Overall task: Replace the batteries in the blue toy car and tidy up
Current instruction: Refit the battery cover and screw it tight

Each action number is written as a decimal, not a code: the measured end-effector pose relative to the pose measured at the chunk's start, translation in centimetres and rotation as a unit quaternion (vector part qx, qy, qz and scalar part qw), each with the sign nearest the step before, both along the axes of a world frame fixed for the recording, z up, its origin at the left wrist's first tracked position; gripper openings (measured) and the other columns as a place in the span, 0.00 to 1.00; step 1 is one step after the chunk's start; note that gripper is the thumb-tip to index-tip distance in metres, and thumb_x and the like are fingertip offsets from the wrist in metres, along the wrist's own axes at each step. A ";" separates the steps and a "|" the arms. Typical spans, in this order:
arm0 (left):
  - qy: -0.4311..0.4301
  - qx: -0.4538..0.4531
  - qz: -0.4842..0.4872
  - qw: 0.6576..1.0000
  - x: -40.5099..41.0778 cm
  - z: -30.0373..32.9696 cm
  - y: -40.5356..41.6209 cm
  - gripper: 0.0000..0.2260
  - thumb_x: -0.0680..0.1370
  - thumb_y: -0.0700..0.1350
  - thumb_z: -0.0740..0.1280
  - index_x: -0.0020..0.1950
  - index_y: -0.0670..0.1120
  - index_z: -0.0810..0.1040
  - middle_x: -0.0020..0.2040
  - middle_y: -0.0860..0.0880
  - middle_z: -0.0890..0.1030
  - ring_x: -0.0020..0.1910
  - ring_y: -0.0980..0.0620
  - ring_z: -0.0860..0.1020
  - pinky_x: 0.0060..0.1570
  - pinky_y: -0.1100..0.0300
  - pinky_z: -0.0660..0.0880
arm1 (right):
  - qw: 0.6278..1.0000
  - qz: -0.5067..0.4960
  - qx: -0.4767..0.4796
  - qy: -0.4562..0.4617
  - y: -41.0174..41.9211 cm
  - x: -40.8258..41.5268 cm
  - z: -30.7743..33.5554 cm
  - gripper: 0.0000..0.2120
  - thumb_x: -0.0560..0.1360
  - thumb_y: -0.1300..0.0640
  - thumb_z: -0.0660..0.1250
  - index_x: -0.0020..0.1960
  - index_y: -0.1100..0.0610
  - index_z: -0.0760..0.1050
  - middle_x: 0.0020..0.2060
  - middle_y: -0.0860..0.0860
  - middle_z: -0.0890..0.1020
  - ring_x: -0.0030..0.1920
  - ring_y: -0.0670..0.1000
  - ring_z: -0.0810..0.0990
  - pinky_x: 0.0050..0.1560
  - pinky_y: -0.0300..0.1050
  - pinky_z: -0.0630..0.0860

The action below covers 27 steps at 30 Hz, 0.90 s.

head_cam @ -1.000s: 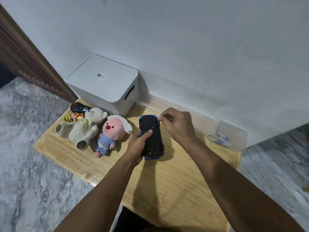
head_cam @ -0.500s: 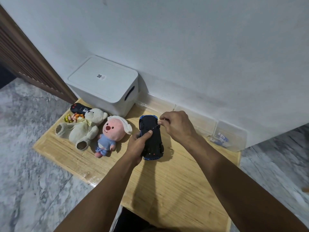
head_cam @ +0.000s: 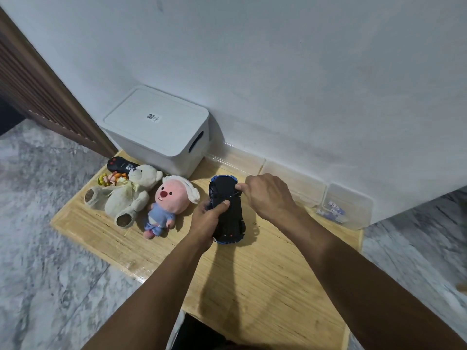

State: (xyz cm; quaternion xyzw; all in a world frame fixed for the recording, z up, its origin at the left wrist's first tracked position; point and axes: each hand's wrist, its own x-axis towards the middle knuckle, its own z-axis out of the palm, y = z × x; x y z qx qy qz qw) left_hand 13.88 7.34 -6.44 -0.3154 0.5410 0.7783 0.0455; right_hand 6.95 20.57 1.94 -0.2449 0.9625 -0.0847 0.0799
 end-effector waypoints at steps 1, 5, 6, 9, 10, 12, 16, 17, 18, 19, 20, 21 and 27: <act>0.000 -0.003 0.001 1.000 0.0 0.0 0.0 0.10 0.76 0.38 0.69 0.57 0.39 0.78 0.48 0.42 0.84 0.44 0.46 0.83 0.41 0.55 0.80 | 1.000 0.009 -0.022 -0.010 0.1 0.0 -0.2 0.20 0.82 0.47 0.56 0.44 0.60 0.76 0.36 0.53 0.75 0.40 0.57 0.77 0.38 0.46 0.66; -0.005 -0.022 -0.005 1.000 0.0 -0.3 -0.1 0.12 0.75 0.39 0.71 0.58 0.40 0.78 0.51 0.41 0.84 0.50 0.43 0.82 0.46 0.51 0.79 | 0.995 0.018 -0.091 -0.041 0.3 0.4 0.0 0.07 0.79 0.62 0.59 0.55 0.59 0.74 0.46 0.55 0.81 0.47 0.56 0.79 0.42 0.48 0.73; -0.005 -0.024 -0.006 1.000 0.0 -0.4 -0.1 0.13 0.75 0.40 0.71 0.59 0.40 0.78 0.52 0.41 0.83 0.51 0.42 0.82 0.46 0.51 0.80 | 0.994 0.016 -0.097 -0.051 0.2 0.6 0.2 0.08 0.78 0.65 0.58 0.55 0.59 0.72 0.47 0.55 0.81 0.47 0.57 0.79 0.41 0.48 0.72; -0.001 -0.030 -0.007 1.000 0.1 -0.4 -0.2 0.13 0.75 0.40 0.71 0.59 0.41 0.78 0.52 0.41 0.84 0.51 0.43 0.83 0.46 0.52 0.79 | 0.997 -0.002 -0.077 -0.031 0.3 0.9 0.3 0.07 0.82 0.58 0.57 0.53 0.61 0.70 0.45 0.56 0.81 0.46 0.59 0.79 0.38 0.47 0.66; 0.002 -0.032 -0.009 0.999 0.1 -0.4 -0.2 0.13 0.75 0.40 0.71 0.58 0.41 0.78 0.52 0.41 0.83 0.51 0.43 0.83 0.45 0.52 0.79 | 0.999 -0.010 -0.049 -0.011 0.2 0.8 0.4 0.12 0.83 0.52 0.56 0.52 0.61 0.71 0.44 0.56 0.81 0.45 0.60 0.79 0.38 0.47 0.66; 0.007 -0.034 -0.011 0.999 0.2 -0.4 -0.1 0.13 0.75 0.40 0.71 0.58 0.40 0.78 0.52 0.41 0.83 0.51 0.42 0.82 0.45 0.52 0.79 | 0.999 -0.021 0.028 0.018 0.1 0.6 0.5 0.22 0.82 0.42 0.52 0.48 0.59 0.74 0.38 0.55 0.78 0.42 0.59 0.79 0.37 0.47 0.66; 0.004 -0.034 -0.004 0.999 0.3 -0.3 0.1 0.12 0.76 0.39 0.71 0.58 0.39 0.78 0.51 0.40 0.83 0.51 0.42 0.82 0.49 0.50 0.79 | 0.998 -0.035 0.042 -0.001 0.1 0.5 0.3 0.24 0.81 0.41 0.54 0.41 0.59 0.74 0.33 0.52 0.72 0.36 0.56 0.73 0.37 0.47 0.67; 0.004 -0.034 -0.004 0.999 0.4 -0.3 0.1 0.12 0.76 0.39 0.71 0.58 0.39 0.78 0.52 0.40 0.83 0.51 0.43 0.82 0.48 0.51 0.79 | 0.999 -0.034 0.024 -0.005 0.2 0.5 0.1 0.22 0.81 0.43 0.56 0.43 0.60 0.75 0.34 0.52 0.75 0.37 0.56 0.74 0.37 0.47 0.69; 0.003 -0.035 -0.004 0.999 0.4 -0.3 0.1 0.12 0.76 0.39 0.71 0.59 0.39 0.78 0.52 0.40 0.83 0.51 0.43 0.82 0.47 0.52 0.79 | 1.000 -0.030 0.006 -0.006 0.2 0.5 -0.1 0.19 0.81 0.46 0.58 0.46 0.61 0.77 0.37 0.54 0.78 0.38 0.56 0.76 0.38 0.48 0.72; 0.002 -0.035 -0.004 0.999 0.4 -0.3 0.1 0.12 0.76 0.39 0.71 0.59 0.39 0.78 0.52 0.40 0.83 0.50 0.43 0.82 0.46 0.52 0.79 | 1.000 -0.026 -0.013 -0.006 0.2 0.6 -0.3 0.15 0.81 0.49 0.59 0.50 0.60 0.76 0.40 0.55 0.80 0.40 0.57 0.78 0.39 0.49 0.74; 0.001 -0.036 -0.003 0.999 0.3 -0.2 0.1 0.12 0.76 0.39 0.71 0.58 0.39 0.78 0.52 0.39 0.83 0.50 0.42 0.82 0.46 0.52 0.79 | 0.999 -0.024 -0.029 -0.010 0.3 0.8 -0.2 0.11 0.81 0.52 0.60 0.52 0.60 0.75 0.41 0.56 0.80 0.41 0.58 0.78 0.40 0.51 0.76; 0.001 -0.038 -0.002 0.999 0.3 -0.2 0.1 0.12 0.76 0.39 0.71 0.58 0.39 0.78 0.53 0.39 0.83 0.50 0.42 0.82 0.47 0.51 0.80 | 0.999 -0.023 -0.040 -0.013 0.3 0.9 -0.2 0.08 0.81 0.55 0.60 0.53 0.60 0.73 0.42 0.56 0.80 0.42 0.59 0.78 0.41 0.52 0.76; 0.010 -0.042 0.001 0.999 0.3 0.0 0.2 0.11 0.76 0.38 0.70 0.58 0.38 0.77 0.53 0.38 0.82 0.51 0.40 0.82 0.49 0.50 0.80 | 0.999 -0.029 -0.024 -0.013 0.7 1.2 0.0 0.12 0.83 0.54 0.56 0.54 0.62 0.73 0.45 0.60 0.80 0.47 0.63 0.78 0.39 0.49 0.67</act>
